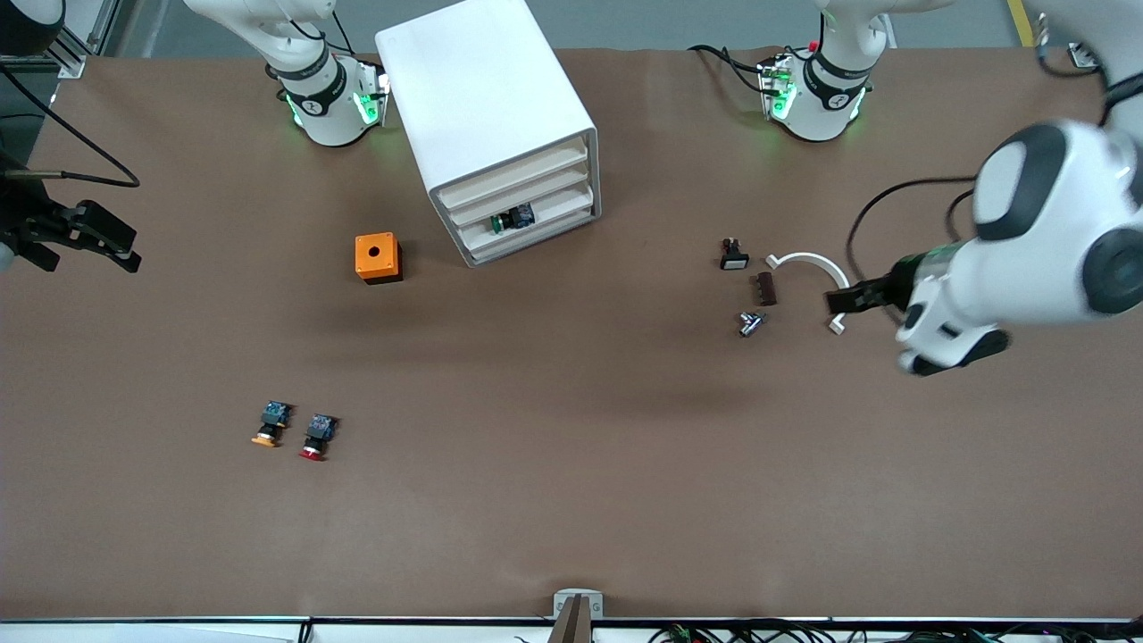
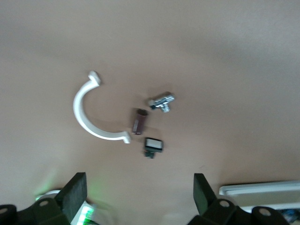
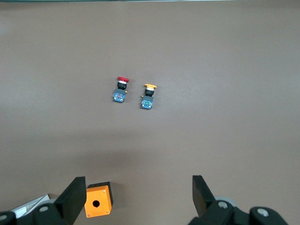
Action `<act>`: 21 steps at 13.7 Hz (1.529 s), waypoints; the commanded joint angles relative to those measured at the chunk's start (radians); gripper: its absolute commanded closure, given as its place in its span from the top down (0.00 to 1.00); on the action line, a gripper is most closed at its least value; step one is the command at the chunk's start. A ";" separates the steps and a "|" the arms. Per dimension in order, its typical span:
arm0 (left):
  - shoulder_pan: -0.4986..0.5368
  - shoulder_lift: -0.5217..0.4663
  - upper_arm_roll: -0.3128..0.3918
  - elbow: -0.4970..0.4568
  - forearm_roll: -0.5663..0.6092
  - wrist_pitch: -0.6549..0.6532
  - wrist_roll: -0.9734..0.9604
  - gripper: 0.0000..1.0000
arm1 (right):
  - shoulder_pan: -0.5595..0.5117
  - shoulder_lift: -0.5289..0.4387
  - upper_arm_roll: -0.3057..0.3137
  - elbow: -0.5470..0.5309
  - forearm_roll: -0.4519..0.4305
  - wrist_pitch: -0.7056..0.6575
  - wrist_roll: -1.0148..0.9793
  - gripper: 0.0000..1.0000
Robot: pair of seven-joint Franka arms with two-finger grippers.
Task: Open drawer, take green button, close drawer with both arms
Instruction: 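Move the left gripper toward the white cabinet's drawer handle, then grasp the drawer handle with the left gripper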
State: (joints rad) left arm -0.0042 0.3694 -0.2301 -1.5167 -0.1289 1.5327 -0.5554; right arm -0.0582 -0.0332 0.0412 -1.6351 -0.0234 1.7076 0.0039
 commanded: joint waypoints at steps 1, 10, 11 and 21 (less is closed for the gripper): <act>-0.075 0.124 0.000 0.053 -0.021 0.013 -0.148 1.00 | -0.020 -0.016 0.016 -0.009 -0.018 0.001 -0.010 1.00; -0.223 0.420 0.000 0.115 -0.210 0.058 -0.813 1.00 | -0.019 -0.016 0.014 -0.008 -0.016 0.001 -0.010 1.00; -0.241 0.433 0.002 0.113 -0.213 0.058 -0.858 1.00 | -0.019 -0.016 0.014 -0.008 -0.016 0.001 -0.010 1.00; -0.356 0.536 0.002 0.099 -0.538 0.052 -1.366 0.99 | -0.019 -0.014 0.014 -0.008 -0.017 0.001 -0.010 1.00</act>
State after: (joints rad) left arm -0.3291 0.8849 -0.2329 -1.4358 -0.5998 1.5956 -1.8198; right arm -0.0585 -0.0332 0.0410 -1.6349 -0.0234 1.7077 0.0039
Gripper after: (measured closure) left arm 0.009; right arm 0.000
